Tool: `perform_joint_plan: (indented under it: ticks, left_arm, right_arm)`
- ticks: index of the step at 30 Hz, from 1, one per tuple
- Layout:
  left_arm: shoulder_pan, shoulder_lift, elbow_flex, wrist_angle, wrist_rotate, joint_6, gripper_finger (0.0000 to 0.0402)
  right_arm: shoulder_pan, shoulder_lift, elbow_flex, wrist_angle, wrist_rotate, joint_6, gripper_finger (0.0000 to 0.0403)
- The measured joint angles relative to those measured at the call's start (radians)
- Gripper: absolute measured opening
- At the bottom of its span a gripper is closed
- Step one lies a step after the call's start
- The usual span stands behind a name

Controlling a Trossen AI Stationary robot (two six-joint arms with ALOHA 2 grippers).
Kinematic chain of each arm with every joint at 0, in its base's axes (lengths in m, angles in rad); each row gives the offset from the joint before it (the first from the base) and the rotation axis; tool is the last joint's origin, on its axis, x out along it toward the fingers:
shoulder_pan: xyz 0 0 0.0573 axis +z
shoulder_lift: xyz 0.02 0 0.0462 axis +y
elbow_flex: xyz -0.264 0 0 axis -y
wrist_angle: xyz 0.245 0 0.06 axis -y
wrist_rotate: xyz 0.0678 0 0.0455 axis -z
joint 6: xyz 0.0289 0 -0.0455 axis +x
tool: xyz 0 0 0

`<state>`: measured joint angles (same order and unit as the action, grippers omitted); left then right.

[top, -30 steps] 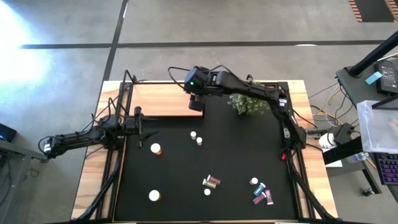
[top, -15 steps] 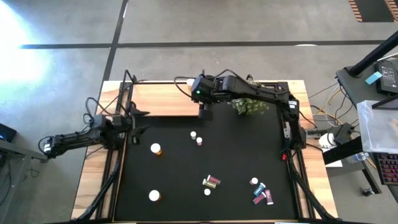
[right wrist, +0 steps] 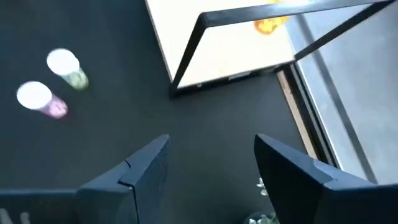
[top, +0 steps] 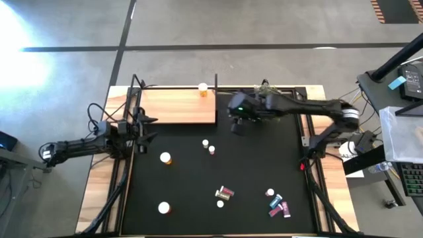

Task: Pick and place medicine bottles onto shelf by color
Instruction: Put the top yellow medicine bottle on the shelf

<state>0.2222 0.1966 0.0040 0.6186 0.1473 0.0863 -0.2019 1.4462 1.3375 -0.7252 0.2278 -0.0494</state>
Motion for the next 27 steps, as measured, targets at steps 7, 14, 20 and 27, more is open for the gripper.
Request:
perform_joint_plan:
  ticks: [7,14,20,27]
  left_arm:
    - [0.0,0.144,0.004,0.1,-0.052,-0.001,0.0235]
    - [0.0,0.337,0.069,0.117,-0.053,-0.106,0.0235]
    - [0.0,0.567,0.134,0.118,-0.054,-0.158,0.0235]
    - [0.0,0.839,0.191,0.168,-0.057,-0.162,0.0235]
  right_arm:
    - [0.016,-0.261,-0.379,0.336,0.0,0.058,0.0224]
    - [0.058,-0.426,-0.636,0.564,-0.002,0.129,0.0224]
    - [0.101,-0.514,-0.782,0.688,-0.001,0.109,0.0224]
    - [0.117,-0.593,-0.925,0.849,0.0,0.101,0.0224]
